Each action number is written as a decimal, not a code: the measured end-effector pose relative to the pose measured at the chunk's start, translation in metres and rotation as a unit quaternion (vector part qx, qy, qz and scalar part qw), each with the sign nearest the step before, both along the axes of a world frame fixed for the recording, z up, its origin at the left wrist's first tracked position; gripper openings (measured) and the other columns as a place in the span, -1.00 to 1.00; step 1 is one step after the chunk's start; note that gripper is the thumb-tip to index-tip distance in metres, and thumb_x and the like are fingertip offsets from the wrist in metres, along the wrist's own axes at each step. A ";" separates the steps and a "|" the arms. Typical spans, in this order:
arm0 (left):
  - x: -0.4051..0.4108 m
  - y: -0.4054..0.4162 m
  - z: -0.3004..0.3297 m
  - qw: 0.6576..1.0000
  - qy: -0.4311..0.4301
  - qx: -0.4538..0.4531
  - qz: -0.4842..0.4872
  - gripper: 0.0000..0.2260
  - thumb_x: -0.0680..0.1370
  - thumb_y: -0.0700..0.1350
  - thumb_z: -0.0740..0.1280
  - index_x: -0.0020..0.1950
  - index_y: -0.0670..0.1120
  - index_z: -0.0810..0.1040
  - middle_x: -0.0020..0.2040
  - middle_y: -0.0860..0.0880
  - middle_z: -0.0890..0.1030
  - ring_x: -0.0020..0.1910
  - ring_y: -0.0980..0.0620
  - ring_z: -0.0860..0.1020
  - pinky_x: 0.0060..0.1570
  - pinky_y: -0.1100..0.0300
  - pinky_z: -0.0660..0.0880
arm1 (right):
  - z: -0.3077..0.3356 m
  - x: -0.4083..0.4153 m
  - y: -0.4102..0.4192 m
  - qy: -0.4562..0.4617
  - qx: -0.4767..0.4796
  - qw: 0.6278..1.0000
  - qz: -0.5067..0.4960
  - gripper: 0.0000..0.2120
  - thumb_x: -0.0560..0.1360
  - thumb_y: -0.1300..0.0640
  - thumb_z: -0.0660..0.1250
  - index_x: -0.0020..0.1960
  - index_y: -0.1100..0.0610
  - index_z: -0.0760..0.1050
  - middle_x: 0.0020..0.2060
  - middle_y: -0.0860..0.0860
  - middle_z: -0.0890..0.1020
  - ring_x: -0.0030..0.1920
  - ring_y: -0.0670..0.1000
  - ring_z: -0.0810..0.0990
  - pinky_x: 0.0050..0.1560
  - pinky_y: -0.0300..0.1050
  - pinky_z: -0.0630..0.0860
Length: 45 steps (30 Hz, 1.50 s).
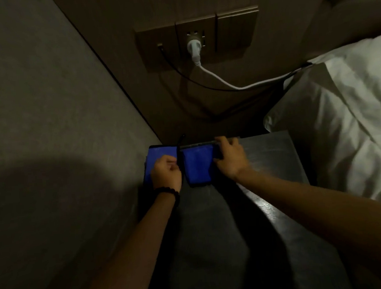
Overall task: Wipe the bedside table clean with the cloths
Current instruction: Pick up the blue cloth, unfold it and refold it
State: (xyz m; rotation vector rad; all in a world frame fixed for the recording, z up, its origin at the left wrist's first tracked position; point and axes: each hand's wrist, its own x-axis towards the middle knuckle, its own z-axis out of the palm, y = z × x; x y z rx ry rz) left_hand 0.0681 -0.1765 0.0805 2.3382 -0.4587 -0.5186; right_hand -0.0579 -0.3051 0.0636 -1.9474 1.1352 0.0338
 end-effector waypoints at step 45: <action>-0.073 0.038 0.225 0.837 0.368 -0.403 -0.045 -0.86 0.51 -0.32 0.26 0.03 -0.18 0.52 0.03 -0.10 0.68 0.06 -0.10 0.64 -0.06 0.04 0.61 | 0.252 -0.084 -0.003 -0.322 0.326 0.888 0.042 -0.67 0.47 0.05 0.52 0.22 0.02 0.64 0.15 0.06 0.71 0.16 0.07 0.69 0.08 -0.10 0.63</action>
